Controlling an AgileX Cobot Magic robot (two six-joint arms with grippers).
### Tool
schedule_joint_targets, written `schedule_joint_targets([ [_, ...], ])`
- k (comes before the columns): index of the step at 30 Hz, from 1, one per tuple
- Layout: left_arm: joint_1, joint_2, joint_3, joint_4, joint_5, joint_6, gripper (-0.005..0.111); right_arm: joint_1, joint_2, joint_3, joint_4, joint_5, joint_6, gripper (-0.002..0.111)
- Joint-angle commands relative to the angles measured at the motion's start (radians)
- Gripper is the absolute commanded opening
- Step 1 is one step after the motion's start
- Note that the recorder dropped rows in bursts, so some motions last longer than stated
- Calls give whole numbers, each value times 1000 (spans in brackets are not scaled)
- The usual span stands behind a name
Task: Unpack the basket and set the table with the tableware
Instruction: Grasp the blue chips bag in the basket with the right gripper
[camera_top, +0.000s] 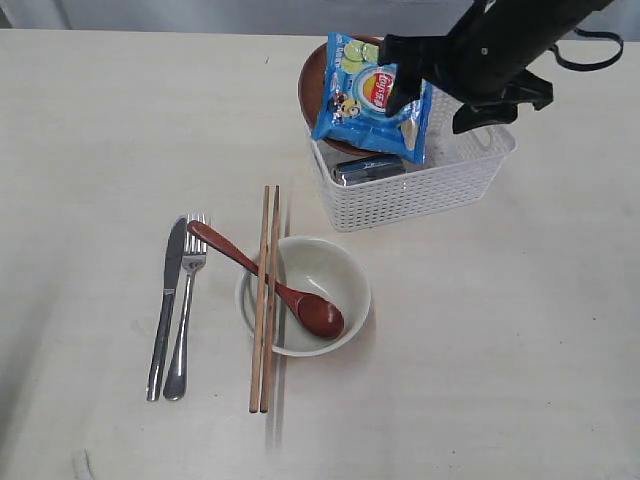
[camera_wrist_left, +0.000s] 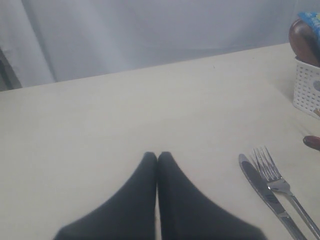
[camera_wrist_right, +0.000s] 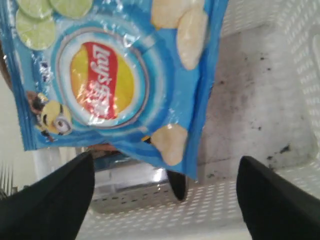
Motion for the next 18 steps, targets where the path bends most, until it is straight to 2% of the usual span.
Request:
schedule_joint_targets([
  [1, 2, -3, 2, -9, -1, 0, 0, -78, 3, -5, 50, -25, -133, 73],
  [6, 2, -3, 2, -9, -1, 0, 0, -95, 40, -5, 101, -43, -247, 73],
  [12, 2, -3, 2, -9, -1, 0, 0, -95, 119, -5, 340, -60, -475, 73],
  [18, 2, -3, 2, -9, -1, 0, 0, -95, 152, -5, 364, -95, -567, 73],
])
